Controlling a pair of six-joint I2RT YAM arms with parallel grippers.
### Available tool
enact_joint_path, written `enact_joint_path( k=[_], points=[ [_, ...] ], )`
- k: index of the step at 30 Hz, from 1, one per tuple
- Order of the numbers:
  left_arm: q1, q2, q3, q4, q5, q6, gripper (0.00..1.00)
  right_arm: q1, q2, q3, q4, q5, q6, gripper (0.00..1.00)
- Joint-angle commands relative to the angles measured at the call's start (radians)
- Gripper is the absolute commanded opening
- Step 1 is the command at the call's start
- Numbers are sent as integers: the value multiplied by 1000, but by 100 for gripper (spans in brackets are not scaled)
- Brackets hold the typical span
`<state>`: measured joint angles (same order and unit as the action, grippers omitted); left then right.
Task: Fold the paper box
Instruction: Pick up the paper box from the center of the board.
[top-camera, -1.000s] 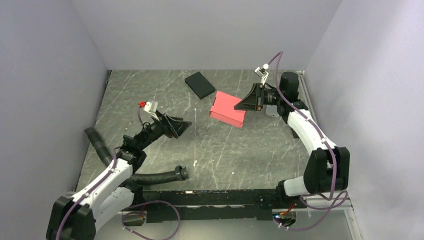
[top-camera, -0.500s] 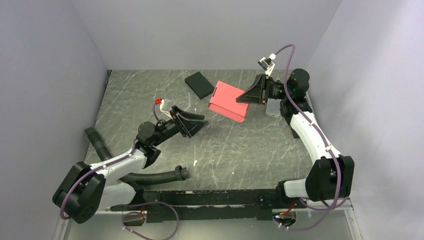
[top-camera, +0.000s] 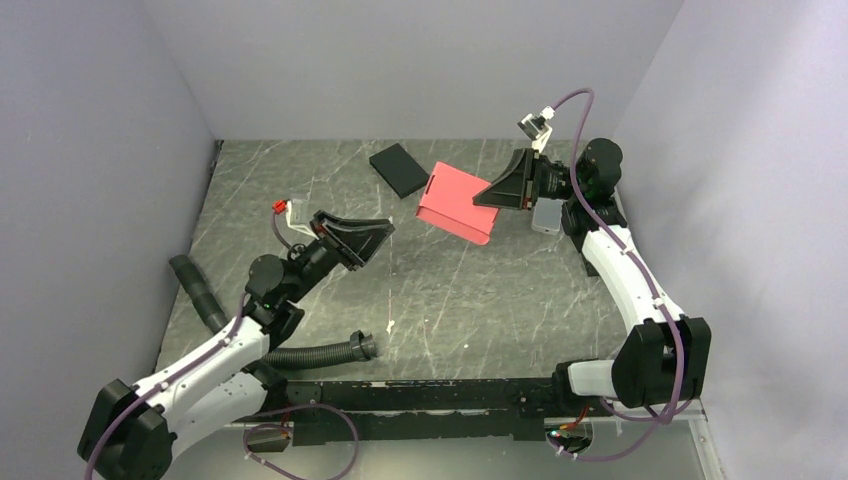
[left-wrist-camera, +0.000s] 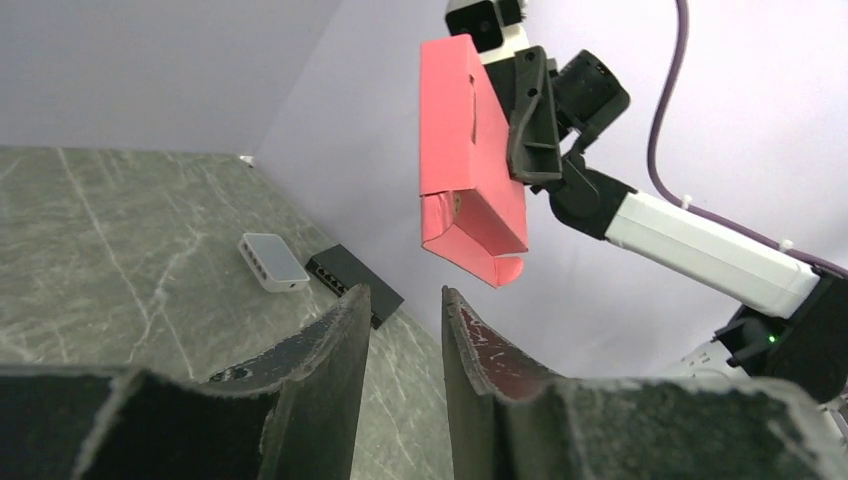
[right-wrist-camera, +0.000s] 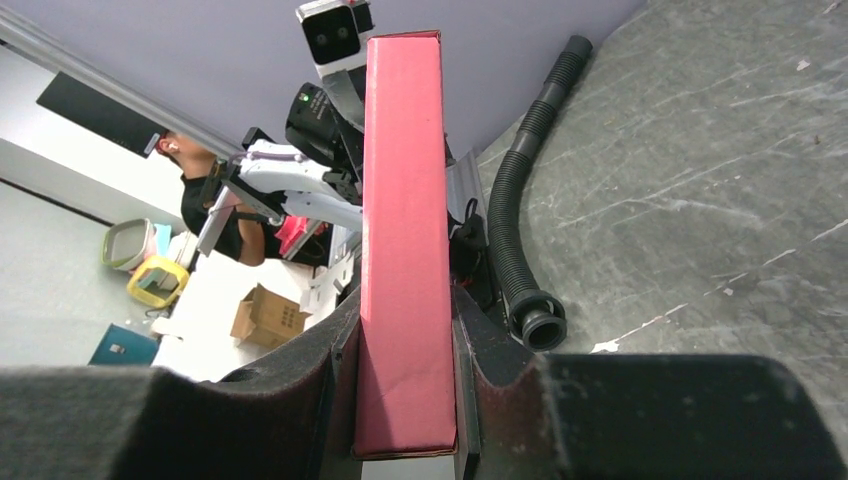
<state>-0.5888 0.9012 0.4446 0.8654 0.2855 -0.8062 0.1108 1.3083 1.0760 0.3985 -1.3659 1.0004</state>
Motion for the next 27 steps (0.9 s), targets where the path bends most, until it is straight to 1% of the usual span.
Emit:
enact_joint_path(
  k=[1,6,14,20,27],
  points=[
    [-2,-15,71,-150,-67,13,37,-4,-38,-2,9,17,-25,6],
    [-2,54,131,-156,-37,12,37,-2,-39,-11,11,19,-25,6],
    [-2,145,202,-129,-11,-20,43,-1,-41,-18,19,19,-18,5],
    [-2,202,201,-46,27,-148,47,1,-45,-22,26,17,-11,5],
    [24,244,158,126,72,-350,49,2,-45,-25,34,17,-4,5]
  ],
)
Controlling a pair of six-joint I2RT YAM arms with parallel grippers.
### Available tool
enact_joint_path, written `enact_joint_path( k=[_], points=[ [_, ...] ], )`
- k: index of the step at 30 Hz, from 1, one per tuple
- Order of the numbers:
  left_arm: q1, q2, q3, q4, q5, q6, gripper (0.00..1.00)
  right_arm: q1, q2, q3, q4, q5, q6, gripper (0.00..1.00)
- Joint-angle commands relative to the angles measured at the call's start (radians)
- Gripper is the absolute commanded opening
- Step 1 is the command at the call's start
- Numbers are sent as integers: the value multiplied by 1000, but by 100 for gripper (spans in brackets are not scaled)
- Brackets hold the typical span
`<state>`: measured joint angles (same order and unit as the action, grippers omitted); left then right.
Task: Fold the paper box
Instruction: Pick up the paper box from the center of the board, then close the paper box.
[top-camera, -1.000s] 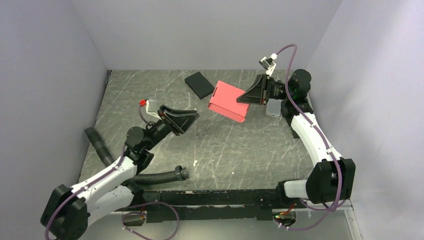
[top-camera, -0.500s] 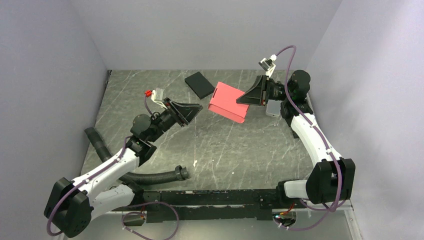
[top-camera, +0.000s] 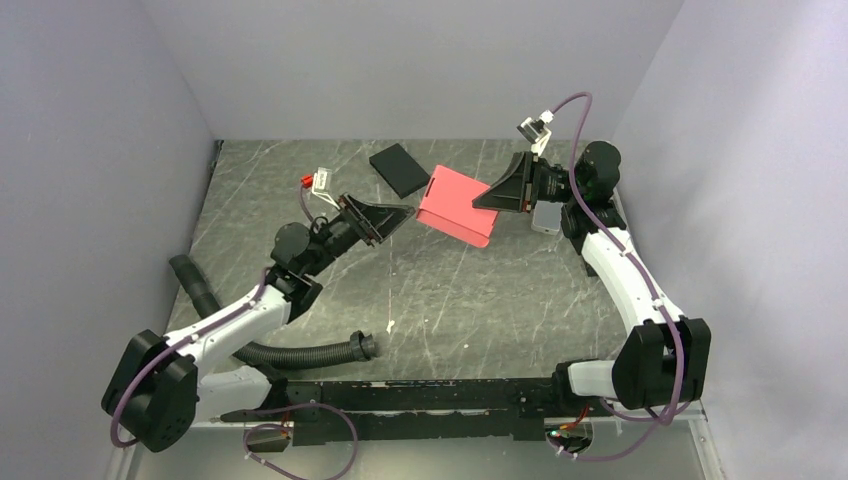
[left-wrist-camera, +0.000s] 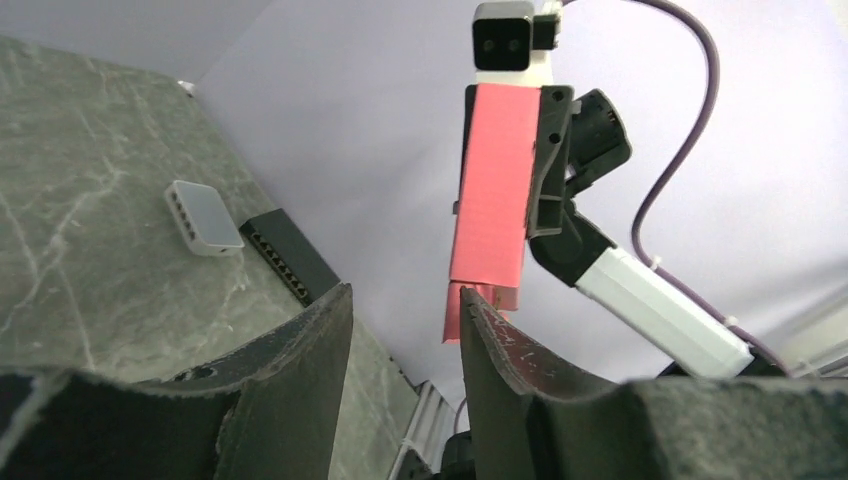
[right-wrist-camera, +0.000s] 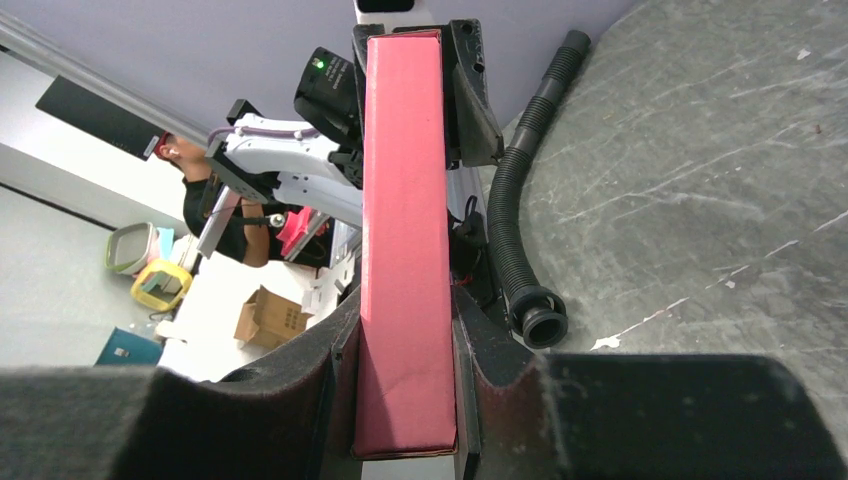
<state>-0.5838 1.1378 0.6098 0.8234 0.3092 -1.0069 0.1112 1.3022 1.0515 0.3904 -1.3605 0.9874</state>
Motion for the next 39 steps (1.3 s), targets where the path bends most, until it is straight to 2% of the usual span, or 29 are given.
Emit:
enact_joint_path(
  k=[1,13,24,29,39],
  points=[
    [26,8,-11,182,54,-175,49,2,-41,-1,42,11,10,5],
    [51,65,-19,248,132,-348,46,2,-35,-5,80,9,45,4],
    [65,250,-13,553,213,-521,37,3,-33,-7,89,10,52,4],
    [68,288,-6,623,228,-556,32,4,-29,-5,86,12,50,4],
    [70,304,-15,683,239,-599,32,3,-22,-2,82,13,49,4]
  ],
)
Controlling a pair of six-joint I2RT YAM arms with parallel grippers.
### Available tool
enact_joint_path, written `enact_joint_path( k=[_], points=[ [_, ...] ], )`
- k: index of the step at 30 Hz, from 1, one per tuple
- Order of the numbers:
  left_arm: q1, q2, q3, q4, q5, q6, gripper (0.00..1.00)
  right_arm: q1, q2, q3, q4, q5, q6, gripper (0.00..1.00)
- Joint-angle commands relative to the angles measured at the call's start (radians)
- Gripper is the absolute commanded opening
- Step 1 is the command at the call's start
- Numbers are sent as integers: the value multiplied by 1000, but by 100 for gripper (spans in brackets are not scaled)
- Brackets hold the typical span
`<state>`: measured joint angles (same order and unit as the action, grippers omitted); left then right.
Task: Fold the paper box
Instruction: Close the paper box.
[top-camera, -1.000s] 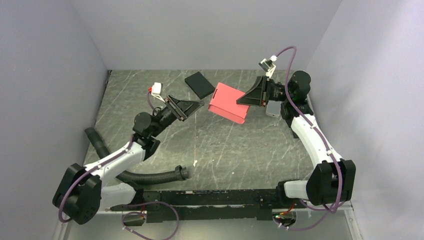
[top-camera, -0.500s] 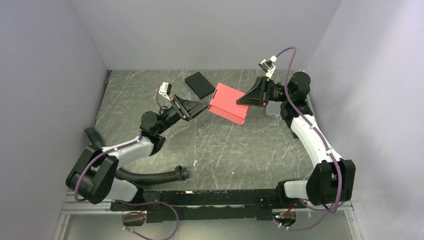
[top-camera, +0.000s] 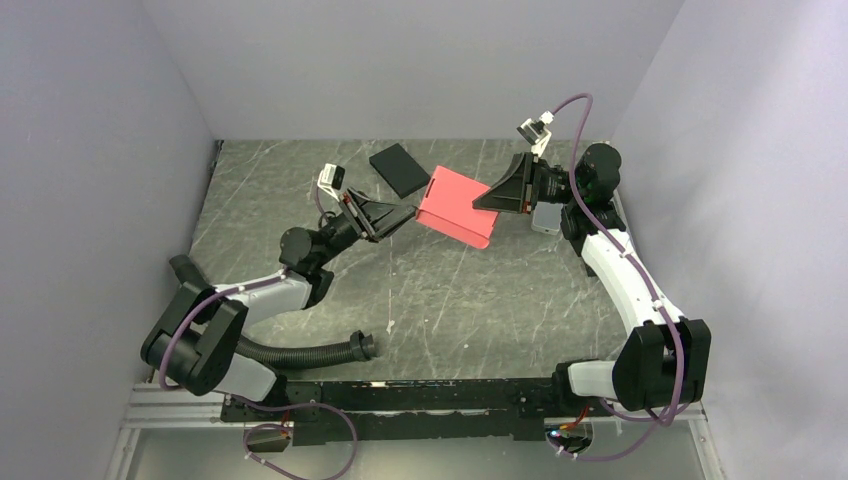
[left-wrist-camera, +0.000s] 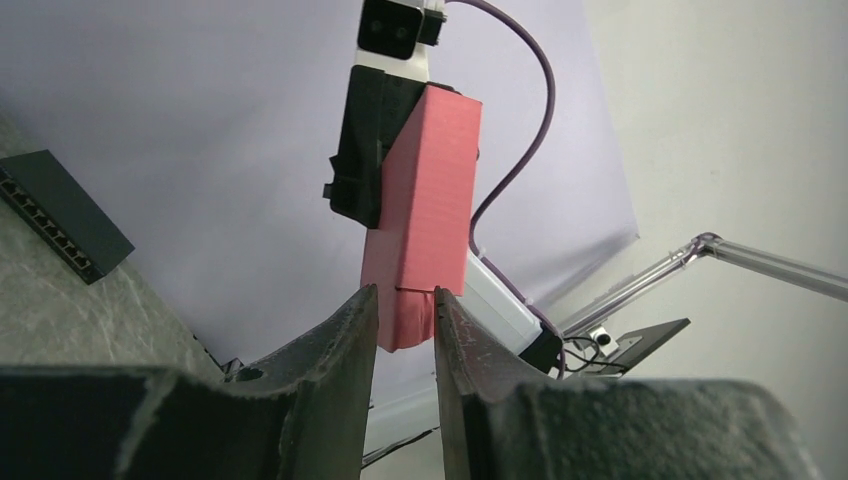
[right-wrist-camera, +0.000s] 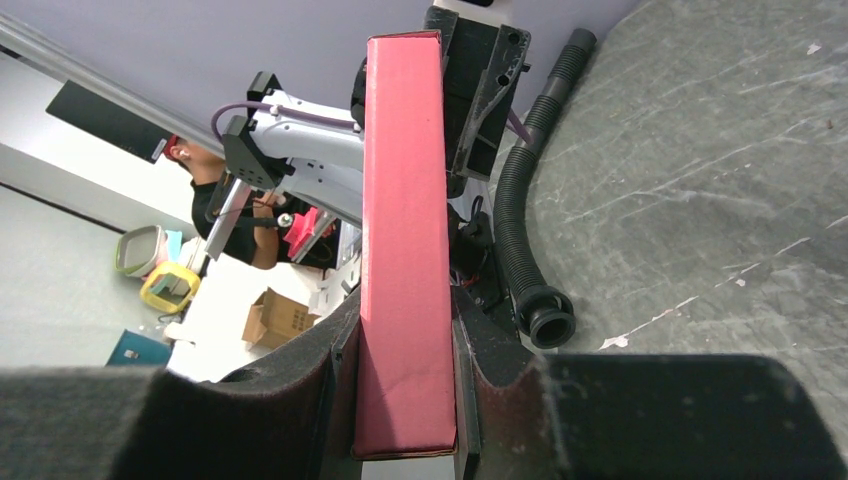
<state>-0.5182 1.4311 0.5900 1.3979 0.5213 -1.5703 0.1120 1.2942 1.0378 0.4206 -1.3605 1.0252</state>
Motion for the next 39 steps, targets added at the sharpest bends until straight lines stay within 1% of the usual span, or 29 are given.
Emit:
enact_joint_path(
  k=[1,7,29,39],
  points=[
    [4,17,7,115,29,-41,32,2,-14,11,52,12,11,4],
    [5,34,11,148,47,-65,31,2,-11,13,50,15,13,4],
    [-8,43,21,154,82,-79,28,1,3,16,43,19,9,3],
    [-8,51,25,155,56,-95,28,2,-3,13,37,18,3,3]
  ],
)
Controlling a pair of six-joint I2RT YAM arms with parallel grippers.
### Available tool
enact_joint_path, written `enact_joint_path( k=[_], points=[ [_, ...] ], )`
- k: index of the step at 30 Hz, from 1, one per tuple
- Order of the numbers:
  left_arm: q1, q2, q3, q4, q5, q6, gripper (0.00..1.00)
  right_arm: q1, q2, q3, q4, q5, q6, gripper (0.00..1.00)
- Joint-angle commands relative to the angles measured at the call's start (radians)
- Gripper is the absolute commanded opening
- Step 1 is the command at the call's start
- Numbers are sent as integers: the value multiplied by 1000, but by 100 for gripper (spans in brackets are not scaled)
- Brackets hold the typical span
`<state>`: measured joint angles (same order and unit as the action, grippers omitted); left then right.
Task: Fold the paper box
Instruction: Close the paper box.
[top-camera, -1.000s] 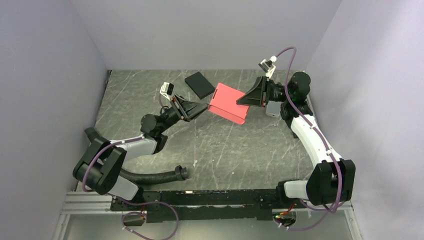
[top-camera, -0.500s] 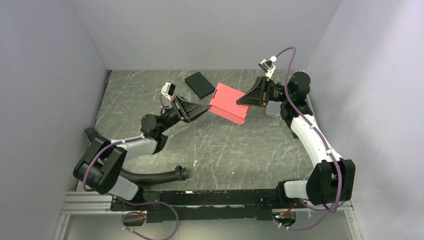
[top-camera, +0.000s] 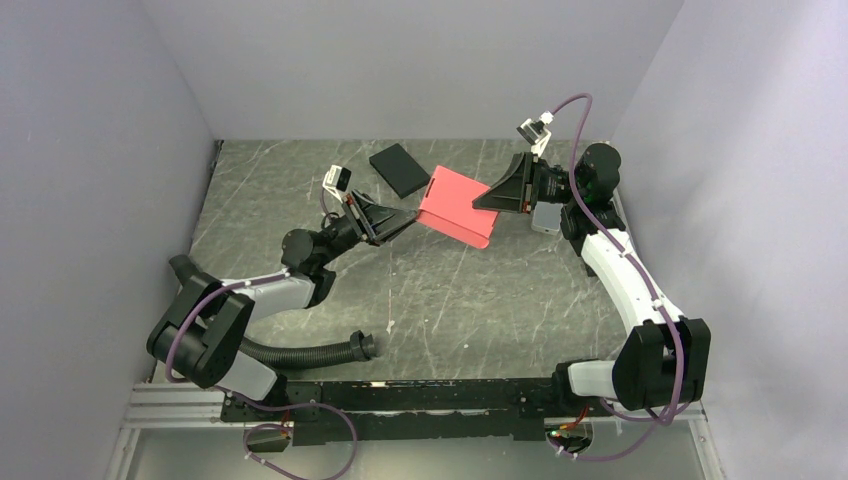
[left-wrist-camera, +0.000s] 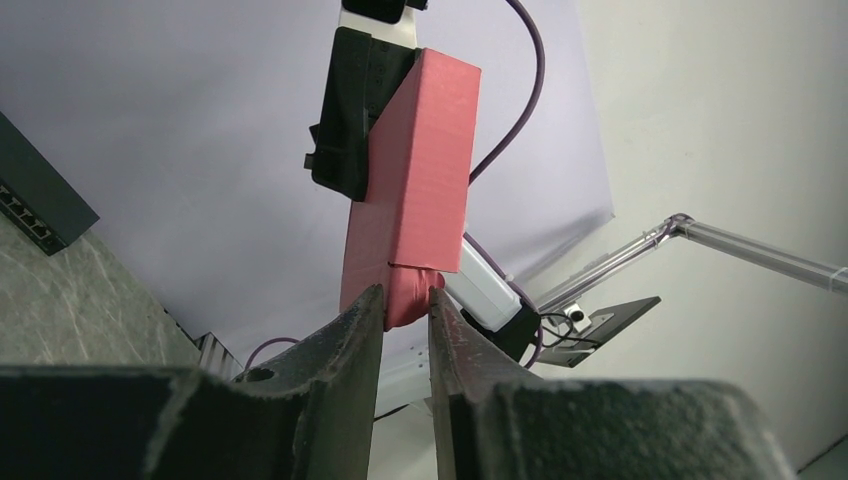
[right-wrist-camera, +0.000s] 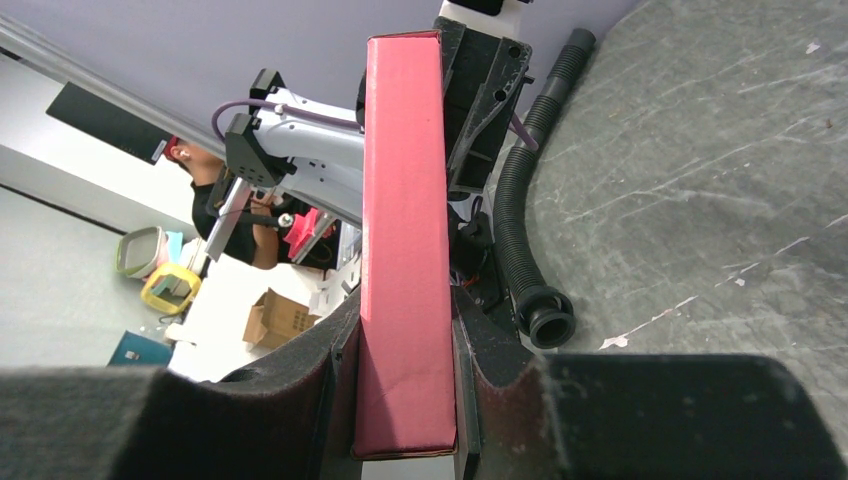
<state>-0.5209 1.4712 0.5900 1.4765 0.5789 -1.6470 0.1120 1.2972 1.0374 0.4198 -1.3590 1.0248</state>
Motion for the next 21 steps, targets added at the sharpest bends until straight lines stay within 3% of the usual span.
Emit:
enact_joint_path(
  k=[1,21],
  points=[
    [-5,12,27,77,-2,-21,28,2,-6,13,37,19,2,3],
    [-11,11,30,78,-24,-52,27,26,-21,69,-209,35,-232,2]
  ],
)
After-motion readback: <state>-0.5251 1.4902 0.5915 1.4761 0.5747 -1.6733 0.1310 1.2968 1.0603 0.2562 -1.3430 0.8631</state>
